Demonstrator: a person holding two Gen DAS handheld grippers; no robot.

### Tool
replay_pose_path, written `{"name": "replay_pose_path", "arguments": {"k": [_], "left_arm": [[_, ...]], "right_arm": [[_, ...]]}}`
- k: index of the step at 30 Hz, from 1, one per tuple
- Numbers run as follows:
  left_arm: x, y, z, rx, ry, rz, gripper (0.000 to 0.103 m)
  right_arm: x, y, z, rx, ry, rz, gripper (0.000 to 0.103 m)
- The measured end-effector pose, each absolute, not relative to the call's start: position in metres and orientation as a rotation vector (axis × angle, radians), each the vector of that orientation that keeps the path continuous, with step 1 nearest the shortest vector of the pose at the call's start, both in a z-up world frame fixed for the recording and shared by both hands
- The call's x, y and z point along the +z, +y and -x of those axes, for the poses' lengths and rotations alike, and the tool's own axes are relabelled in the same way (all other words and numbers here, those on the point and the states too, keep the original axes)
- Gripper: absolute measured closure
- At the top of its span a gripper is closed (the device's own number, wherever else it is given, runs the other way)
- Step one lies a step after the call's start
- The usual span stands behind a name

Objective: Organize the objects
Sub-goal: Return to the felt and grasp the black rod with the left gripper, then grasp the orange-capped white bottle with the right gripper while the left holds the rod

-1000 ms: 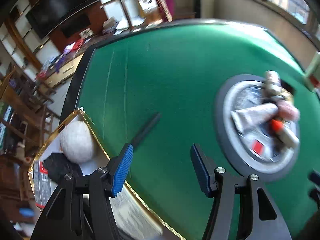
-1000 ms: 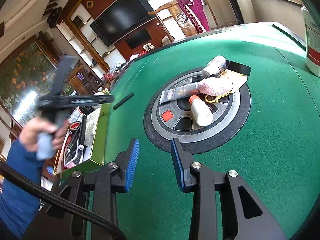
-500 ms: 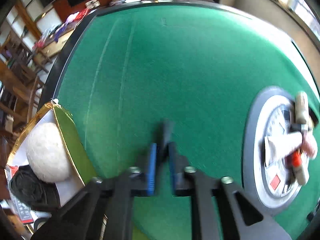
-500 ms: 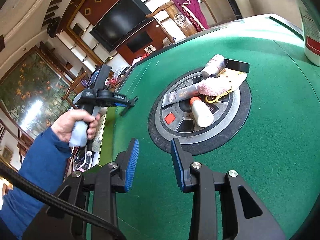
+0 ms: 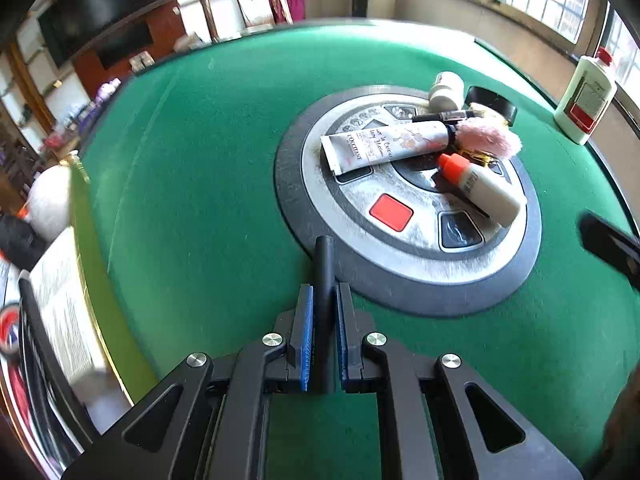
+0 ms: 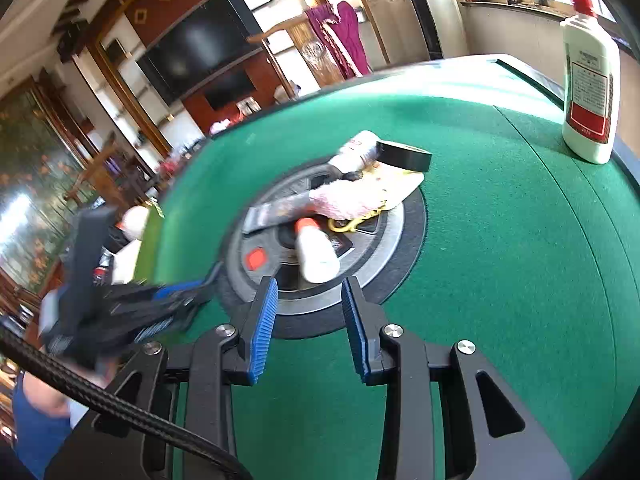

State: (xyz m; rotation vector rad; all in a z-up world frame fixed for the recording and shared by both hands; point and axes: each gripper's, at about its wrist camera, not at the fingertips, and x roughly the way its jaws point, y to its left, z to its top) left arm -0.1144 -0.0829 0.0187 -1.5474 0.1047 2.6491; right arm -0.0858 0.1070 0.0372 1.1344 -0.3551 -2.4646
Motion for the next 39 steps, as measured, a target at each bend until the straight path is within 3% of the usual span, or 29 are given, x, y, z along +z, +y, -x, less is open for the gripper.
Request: {"name": "replay_pose_path", "arguments": {"k": [13, 15, 19, 32, 39], "left_arm": [[0.018, -0.071, 0.101, 2.731, 0.18, 1.43, 0.095], [0.018, -0.07, 0.099, 2.732, 0.177, 1.421, 0.095], [0.016, -0.071, 0.096, 2.747, 0.184, 1.397, 0.095], [0.014, -0.071, 0.102, 2.756, 0.175, 1.369, 0.095], [0.022, -0.072, 0.099, 2.763, 0.115, 1.287, 0.095]], "right_arm": [[0.019, 0.058, 0.144, -2.433, -0.023, -1.264, 0.069], [0.012, 0.054, 0.146, -2.434, 0.011, -1.264, 0.078], [0.011, 0.049, 0.138, -2.464, 0.12, -1.252, 0.078], [0.022, 0.068, 0.096, -2.399, -0.134, -1.201, 0.078], [0.027, 0.06, 0.097, -2.393, -0.146, -1.192, 0.078]]}}
